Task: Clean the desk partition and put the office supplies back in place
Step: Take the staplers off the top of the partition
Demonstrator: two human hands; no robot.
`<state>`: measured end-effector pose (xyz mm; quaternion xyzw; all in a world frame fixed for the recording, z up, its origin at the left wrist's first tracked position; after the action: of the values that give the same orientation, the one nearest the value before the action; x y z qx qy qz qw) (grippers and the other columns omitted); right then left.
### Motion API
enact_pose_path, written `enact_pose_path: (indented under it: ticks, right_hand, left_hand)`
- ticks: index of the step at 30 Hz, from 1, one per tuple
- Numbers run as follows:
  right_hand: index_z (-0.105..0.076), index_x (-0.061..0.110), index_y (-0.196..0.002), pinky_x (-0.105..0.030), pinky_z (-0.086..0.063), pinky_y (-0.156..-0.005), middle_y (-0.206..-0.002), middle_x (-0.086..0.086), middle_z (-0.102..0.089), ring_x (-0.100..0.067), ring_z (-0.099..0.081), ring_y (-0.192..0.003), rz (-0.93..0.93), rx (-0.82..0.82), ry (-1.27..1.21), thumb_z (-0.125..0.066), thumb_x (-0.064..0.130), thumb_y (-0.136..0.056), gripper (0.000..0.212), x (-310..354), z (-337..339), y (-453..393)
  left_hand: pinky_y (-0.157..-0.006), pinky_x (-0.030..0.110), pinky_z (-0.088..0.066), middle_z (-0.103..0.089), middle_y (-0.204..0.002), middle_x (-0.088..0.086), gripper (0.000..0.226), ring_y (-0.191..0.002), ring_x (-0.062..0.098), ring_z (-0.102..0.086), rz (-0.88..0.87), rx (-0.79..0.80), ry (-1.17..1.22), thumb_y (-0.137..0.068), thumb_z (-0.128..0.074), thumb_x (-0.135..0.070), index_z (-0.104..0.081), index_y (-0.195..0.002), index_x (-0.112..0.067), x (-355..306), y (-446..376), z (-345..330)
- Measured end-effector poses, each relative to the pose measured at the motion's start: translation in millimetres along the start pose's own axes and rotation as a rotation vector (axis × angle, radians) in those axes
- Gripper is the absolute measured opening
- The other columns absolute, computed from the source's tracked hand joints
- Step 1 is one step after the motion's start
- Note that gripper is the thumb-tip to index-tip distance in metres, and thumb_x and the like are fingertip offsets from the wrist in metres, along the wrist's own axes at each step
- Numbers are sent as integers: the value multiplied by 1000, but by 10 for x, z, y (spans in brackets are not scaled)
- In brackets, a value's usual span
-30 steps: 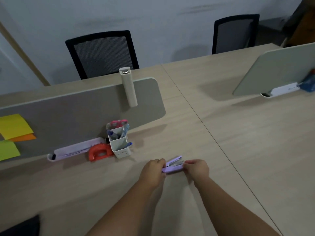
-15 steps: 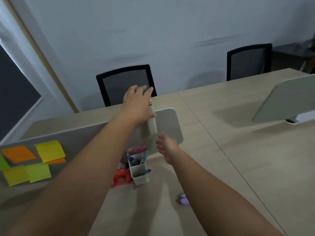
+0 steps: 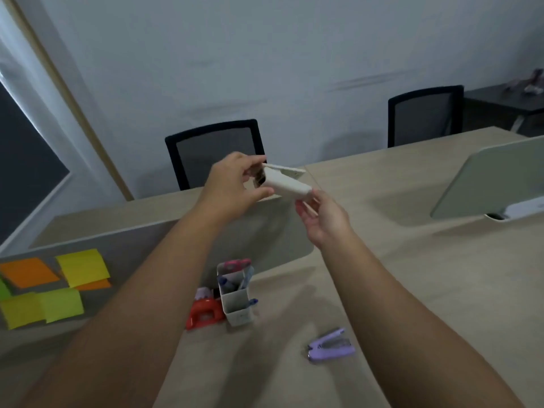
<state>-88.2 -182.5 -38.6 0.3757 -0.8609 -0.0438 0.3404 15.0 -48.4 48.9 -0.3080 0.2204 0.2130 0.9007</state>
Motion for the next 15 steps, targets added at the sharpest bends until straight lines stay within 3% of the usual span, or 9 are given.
enact_pose_path:
  ticks: [3,5,8,11,15]
  right_hand:
    - [-63,2,-104,-24,-58,-65,-87,-10,-72,-23,-71,-79,131,-33,133,-65,5,-86,18,251,445,233]
    - [-64,3,-104,-22,-58,-65,-84,-9,-75,-21,-73,-76,157,-55,245,-67,4,-84,20,246,867,421]
    - [-63,-4,-108,-27,-59,-75,-88,-17,-70,-22,-68,-73,112,-184,431,-67,1,-83,25,77,1686,724]
    - [-61,-9,-109,-38,-53,-87,-91,-23,-66,-27,-61,-79,7,-327,571,-66,-2,-83,27,-206,2474,1068]
    - [-63,-5,-104,-31,-55,-73,-93,-20,-68,-25,-64,-78,-73,-447,647,-67,-3,-82,22,-532,3062,1369]
  left_hand:
    - [-82,10,-44,-60,-103,-7,62,-88,6,-58,19,-7,-30,-66,-86,-32,-64,-122,-23,-67,413,-260]
    - [-76,11,-43,-60,-98,-5,59,-83,8,-56,34,34,-8,-64,-86,-30,-67,-119,-21,-68,766,-547]
    - [-82,19,-44,-64,-101,2,58,-85,15,-60,90,233,14,-65,-85,-28,-67,-119,-16,-42,1404,-1091]
    - [-92,27,-47,-63,-111,-4,60,-101,14,-61,173,491,-72,-67,-78,-41,-62,-124,-28,2,2086,-1593]
    - [-93,25,-46,-63,-119,-6,57,-112,14,-59,248,606,-81,-69,-72,-44,-61,-124,-32,94,2724,-1962]
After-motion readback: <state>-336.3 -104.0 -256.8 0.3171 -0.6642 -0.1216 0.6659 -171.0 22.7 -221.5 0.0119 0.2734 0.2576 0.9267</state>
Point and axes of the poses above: each hand's wrist, its own y-axis away from the middle knuckle, its own z-axis out of the back of the hand, x = y × z, the point moved 2 cm from there along -y, towards the middle knuckle
